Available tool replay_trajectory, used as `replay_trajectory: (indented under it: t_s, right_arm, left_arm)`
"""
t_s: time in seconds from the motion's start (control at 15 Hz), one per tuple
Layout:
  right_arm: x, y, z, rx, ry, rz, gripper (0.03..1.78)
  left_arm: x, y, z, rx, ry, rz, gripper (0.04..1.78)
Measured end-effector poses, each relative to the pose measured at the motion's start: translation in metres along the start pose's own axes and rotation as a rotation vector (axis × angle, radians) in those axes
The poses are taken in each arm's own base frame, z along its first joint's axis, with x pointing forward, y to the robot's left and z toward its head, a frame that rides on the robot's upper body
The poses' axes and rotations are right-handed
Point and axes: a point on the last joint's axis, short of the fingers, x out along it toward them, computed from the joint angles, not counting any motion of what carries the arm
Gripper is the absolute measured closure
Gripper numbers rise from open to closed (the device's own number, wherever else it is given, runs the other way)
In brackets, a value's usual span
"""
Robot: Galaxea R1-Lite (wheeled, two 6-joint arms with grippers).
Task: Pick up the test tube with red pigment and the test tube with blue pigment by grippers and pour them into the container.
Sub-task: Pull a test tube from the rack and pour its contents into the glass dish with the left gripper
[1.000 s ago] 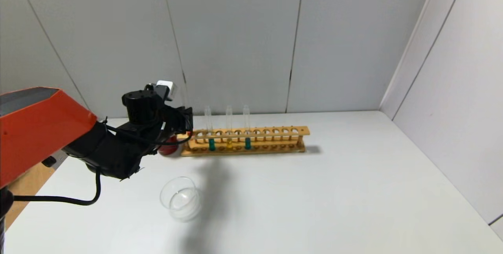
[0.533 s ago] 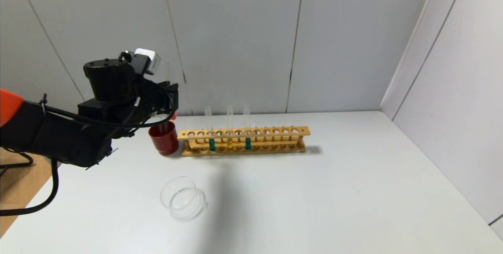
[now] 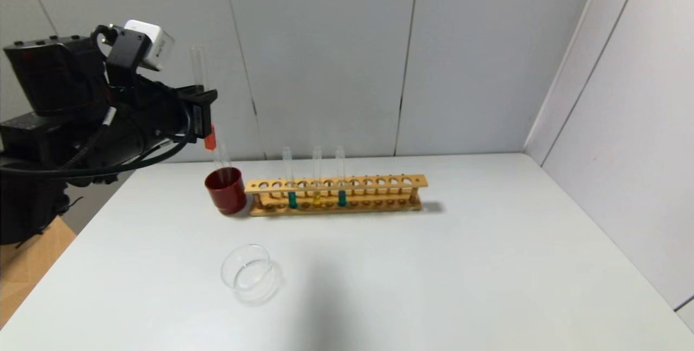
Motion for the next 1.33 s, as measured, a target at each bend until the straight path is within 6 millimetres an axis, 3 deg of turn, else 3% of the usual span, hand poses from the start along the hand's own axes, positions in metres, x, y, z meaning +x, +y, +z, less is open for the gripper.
replay_trajectory:
  t_s: [0.27,0.6,0.8,1.07,1.33]
  right_arm:
    - [0.0,0.0,0.0,-0.001,0.0,-0.001,0.06]
    - [0.0,0.0,0.0,0.0,0.0,0.0,0.06]
    - [0.0,0.0,0.0,-0.001,0.0,-0.001,0.06]
    - [0.0,0.0,0.0,0.0,0.0,-0.001,0.06]
    - [0.0,0.0,0.0,0.0,0.0,-0.001,0.06]
  left_arm:
    - [-0.045,0.003,0.014,0.036,-0.053,-0.171,1.52]
    - [-0.091,0.017,0.0,0.252,-0.012,-0.343,1.52]
    - [-0.093,0.025,-0.004,0.407,-0.021,-0.357,1.52]
    - [-0.08,0.031,-0.003,0.609,-0.024,-0.364,1.52]
    - [-0.08,0.03,-0.005,0.769,0.075,-0.462,1.52]
